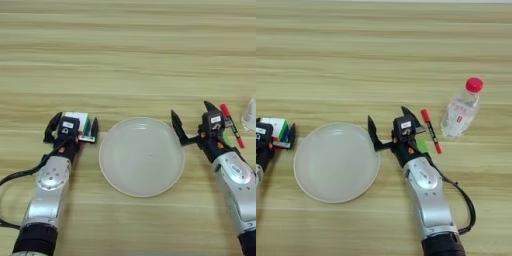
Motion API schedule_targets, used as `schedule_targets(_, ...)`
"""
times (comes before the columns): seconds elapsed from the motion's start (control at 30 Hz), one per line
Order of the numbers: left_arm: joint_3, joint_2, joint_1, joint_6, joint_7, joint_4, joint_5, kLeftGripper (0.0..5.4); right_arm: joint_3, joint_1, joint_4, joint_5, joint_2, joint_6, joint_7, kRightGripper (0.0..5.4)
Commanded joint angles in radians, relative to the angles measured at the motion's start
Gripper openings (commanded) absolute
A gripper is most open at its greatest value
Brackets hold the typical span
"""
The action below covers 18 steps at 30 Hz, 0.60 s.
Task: Move the objects on the table
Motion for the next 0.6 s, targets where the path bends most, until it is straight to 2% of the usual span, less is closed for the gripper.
schedule_targets(0.03,0.01,-0.002,-0.005,-0.041,-0.003,-0.035,-0.023,5.37,0.0,-0.002,0.002,-0.004,0.002,-0.002,-0.005,5.4)
schedule_targets(0.13,0.013,-0.004,-0.001,-0.067,-0.008,-0.054,-0.037,5.37,0.0,-0.002,0.004,-0.006,0.001,-0.002,-0.004,5.4)
schedule_targets(0.4,0.012,-0.011,0.005,-0.085,-0.005,-0.07,-0.041,5.37,0.003,0.0,-0.002,-0.012,-0.007,0.008,-0.003,5.4)
schedule_targets(0.47,0.012,-0.014,0.008,-0.092,-0.003,-0.079,-0.042,5.37,0.005,0.004,-0.017,-0.024,-0.013,0.028,-0.01,5.4)
schedule_targets(0.6,0.014,-0.02,0.014,-0.105,0.008,-0.093,-0.034,5.37,0.023,0.031,-0.124,-0.05,-0.026,0.101,-0.013,5.4)
